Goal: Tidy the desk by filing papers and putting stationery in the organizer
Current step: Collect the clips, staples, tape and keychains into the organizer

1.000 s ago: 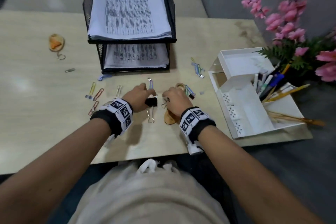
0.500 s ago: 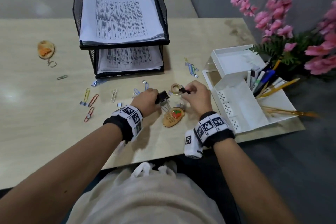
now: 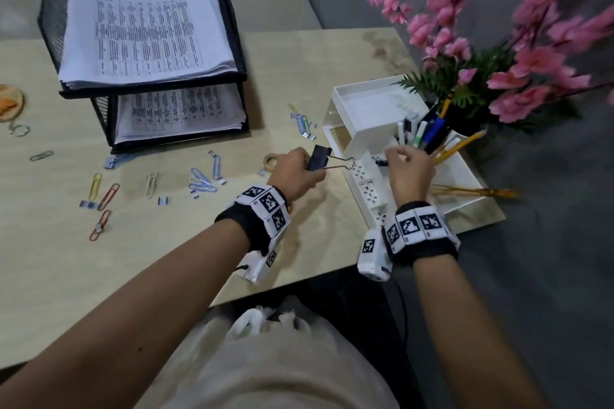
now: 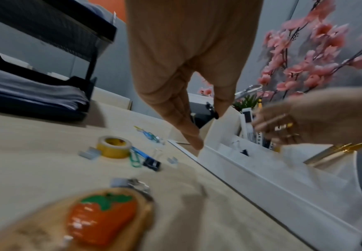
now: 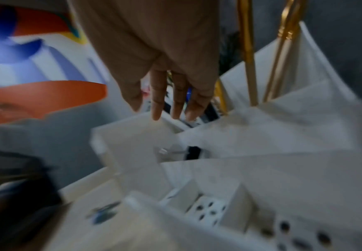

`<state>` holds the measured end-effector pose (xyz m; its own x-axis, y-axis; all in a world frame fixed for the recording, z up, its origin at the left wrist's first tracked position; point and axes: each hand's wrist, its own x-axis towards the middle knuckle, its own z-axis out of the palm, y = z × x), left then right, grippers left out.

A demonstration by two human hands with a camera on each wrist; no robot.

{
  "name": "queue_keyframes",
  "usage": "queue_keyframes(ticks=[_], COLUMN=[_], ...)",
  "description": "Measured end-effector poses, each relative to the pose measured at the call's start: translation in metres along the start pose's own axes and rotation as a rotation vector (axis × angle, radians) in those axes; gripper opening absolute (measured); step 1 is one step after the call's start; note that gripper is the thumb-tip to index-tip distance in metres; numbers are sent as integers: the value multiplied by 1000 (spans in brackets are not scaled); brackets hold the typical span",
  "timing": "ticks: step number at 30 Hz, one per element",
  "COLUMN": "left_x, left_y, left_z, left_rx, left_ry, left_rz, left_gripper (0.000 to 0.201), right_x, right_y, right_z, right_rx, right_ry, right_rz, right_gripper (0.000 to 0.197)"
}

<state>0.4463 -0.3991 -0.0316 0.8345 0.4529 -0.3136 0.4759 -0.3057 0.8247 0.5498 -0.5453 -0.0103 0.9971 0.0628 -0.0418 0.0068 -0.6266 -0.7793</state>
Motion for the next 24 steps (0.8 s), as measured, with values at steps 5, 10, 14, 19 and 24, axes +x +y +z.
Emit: queue_keyframes(ticks=[5, 10, 14, 19, 24], left_x=[1, 4, 15, 24, 22], left_y=[9, 4, -12, -24, -11], left_z=[25, 21, 3, 1, 15], left_rx=[53, 261, 649, 775, 751], left_ry=[-4, -89, -53, -167, -28], left_rz=[24, 117, 54, 100, 210], left_gripper=[31, 33, 40, 24, 22], right_x=[-39, -30, -14, -12, -13], right_y=[-5, 6, 19, 37, 49], right_z=[9, -6, -36, -49, -63], right_rx=[259, 231, 192, -179, -350], right_ry=[-286, -123, 67, 57, -16], right_rz=[-27, -2, 0, -120, -99], right_gripper=[10, 21, 11, 19, 24])
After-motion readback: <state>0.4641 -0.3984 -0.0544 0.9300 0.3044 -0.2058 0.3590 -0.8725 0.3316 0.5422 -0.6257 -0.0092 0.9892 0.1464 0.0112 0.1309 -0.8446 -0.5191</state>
